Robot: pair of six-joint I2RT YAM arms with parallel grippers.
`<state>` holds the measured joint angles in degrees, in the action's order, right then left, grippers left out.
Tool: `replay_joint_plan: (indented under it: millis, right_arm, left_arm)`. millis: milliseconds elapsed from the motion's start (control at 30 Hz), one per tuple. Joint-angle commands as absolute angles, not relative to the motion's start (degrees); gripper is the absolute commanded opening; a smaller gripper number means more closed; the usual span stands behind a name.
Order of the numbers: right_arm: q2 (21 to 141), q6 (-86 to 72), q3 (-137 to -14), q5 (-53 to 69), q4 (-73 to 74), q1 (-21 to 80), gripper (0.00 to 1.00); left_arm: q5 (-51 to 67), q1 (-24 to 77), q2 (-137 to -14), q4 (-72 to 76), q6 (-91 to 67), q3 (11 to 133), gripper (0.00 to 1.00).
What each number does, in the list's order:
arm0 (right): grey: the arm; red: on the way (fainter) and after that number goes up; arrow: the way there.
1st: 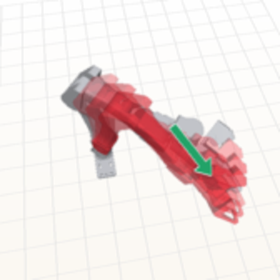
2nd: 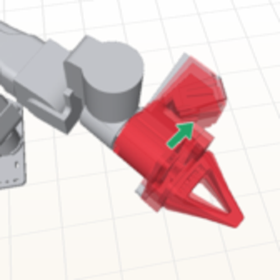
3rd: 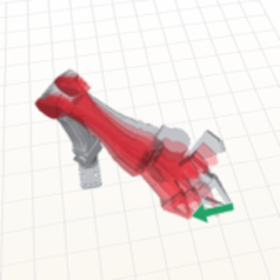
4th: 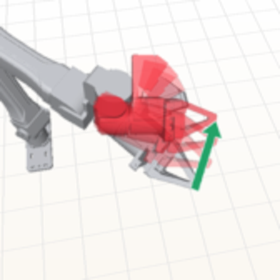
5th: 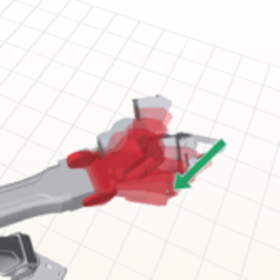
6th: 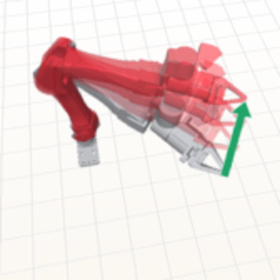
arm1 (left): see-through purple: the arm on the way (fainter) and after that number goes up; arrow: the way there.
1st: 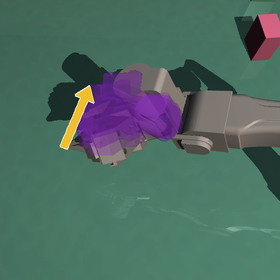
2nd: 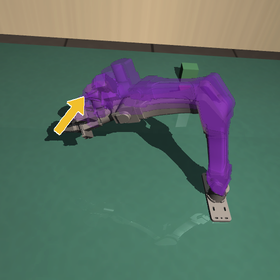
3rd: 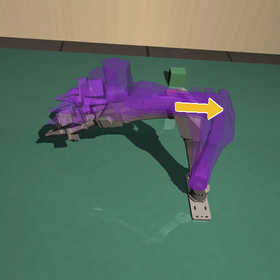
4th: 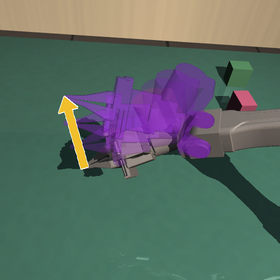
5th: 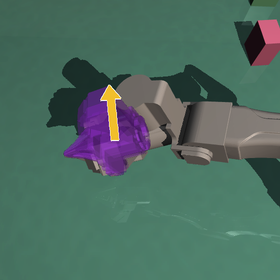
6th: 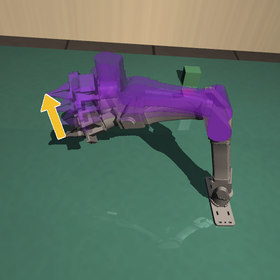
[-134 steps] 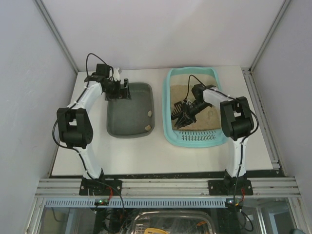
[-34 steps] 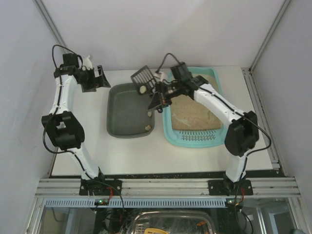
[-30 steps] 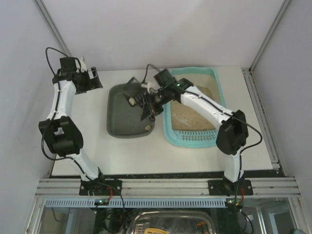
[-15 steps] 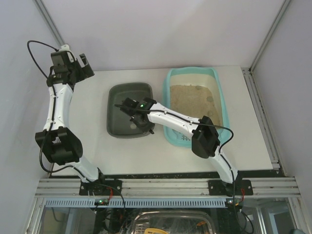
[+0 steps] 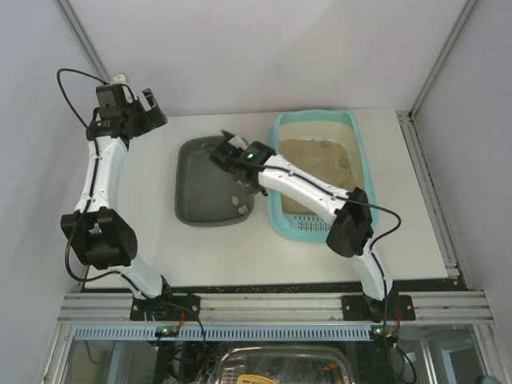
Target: Clean the litter box
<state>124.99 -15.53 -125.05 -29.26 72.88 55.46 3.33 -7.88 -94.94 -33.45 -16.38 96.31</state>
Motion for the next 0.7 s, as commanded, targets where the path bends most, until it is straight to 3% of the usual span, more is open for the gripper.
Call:
replay_joint_plan:
  millis: [0, 200, 400, 667]
  right_arm:
    - [112.89, -25.65, -128.33, -28.81, 81.53, 48.24, 0.0]
    - [107.56, -31.33, -120.22, -28.06, 91.4, 38.72, 0.0]
    - [105.14, -34.61, -108.52, -29.62, 91.49, 34.32, 0.0]
    - [110.52, -28.27, -103.75, -22.5, 79.66, 26.41, 0.0]
  left_arm:
    - [9.08, -4.28, -96.44, -30.27, -20.91, 98.9, 1.0]
    - [13.24, 0.28, -100.35, -28.52, -23.39, 104.0, 1.0]
    - [17.92, 1.81, -101.42, -27.91, -24.26, 102.48, 1.0]
    - [19.07, 1.78, -100.33, -28.33, -19.04, 96.72, 1.0]
